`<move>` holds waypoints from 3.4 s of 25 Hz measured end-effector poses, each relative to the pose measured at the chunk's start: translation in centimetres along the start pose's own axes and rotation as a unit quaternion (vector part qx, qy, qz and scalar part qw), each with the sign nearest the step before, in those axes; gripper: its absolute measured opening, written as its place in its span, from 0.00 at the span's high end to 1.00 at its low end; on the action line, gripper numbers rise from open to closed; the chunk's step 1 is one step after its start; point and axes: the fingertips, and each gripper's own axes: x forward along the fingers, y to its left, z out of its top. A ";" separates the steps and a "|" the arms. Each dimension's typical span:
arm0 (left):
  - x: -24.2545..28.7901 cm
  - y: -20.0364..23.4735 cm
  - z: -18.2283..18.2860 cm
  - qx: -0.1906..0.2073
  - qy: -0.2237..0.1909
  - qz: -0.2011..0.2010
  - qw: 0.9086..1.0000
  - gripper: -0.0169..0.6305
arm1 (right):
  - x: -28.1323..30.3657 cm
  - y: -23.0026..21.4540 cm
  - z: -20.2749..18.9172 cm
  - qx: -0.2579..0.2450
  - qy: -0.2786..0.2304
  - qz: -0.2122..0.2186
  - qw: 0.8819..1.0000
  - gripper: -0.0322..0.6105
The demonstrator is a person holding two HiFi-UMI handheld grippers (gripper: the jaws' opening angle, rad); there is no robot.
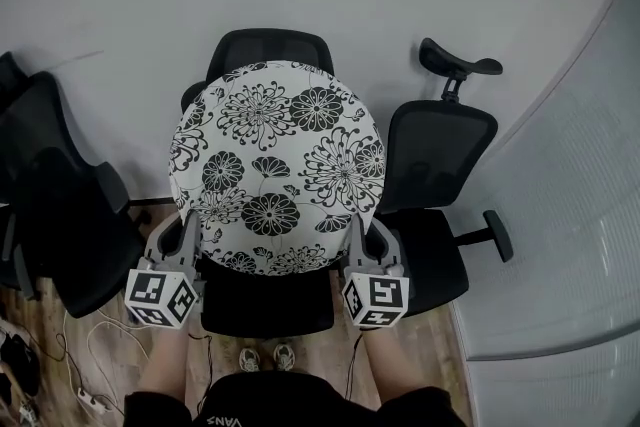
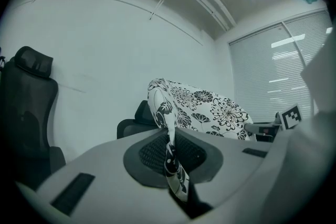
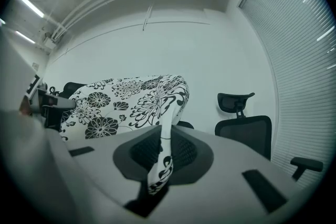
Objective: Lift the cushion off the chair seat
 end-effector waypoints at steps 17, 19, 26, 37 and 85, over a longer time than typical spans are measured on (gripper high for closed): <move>0.0 -0.3 1.3 -0.017 0.046 0.002 0.999 0.93 | -0.2 0.0 1.4 0.015 0.043 0.006 0.999 0.89; 0.0 -0.3 1.3 -0.018 0.044 0.001 0.999 0.93 | -0.2 0.0 1.4 0.015 0.042 0.007 0.999 0.89; 0.0 -0.2 1.3 -0.015 0.041 0.000 0.999 0.93 | -0.2 -0.1 1.4 0.017 0.040 0.006 0.999 0.89; -0.1 -0.3 1.4 -0.013 0.031 -0.002 0.999 0.93 | -0.3 0.0 1.3 0.016 0.033 0.005 0.999 0.89; 0.1 0.0 1.3 -0.011 0.030 -0.003 0.999 0.93 | -0.1 -0.1 1.3 0.008 0.039 0.004 0.999 0.89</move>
